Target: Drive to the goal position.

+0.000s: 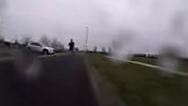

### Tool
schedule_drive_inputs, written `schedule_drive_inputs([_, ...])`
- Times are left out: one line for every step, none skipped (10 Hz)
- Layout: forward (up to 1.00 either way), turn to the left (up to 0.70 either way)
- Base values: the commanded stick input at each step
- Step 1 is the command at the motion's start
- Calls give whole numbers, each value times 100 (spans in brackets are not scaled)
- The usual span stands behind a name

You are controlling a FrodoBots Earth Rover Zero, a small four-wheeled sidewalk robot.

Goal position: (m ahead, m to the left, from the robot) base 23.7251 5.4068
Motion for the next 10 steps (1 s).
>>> schedule_drive_inputs([100,20])
schedule_drive_inputs([100,2])
schedule_drive_inputs([100,0])
schedule_drive_inputs([100,0])
schedule_drive_inputs([100,0])
schedule_drive_inputs([100,0])
schedule_drive_inputs([100,14])
schedule_drive_inputs([100,32])
schedule_drive_inputs([100,40])
schedule_drive_inputs([100,40])
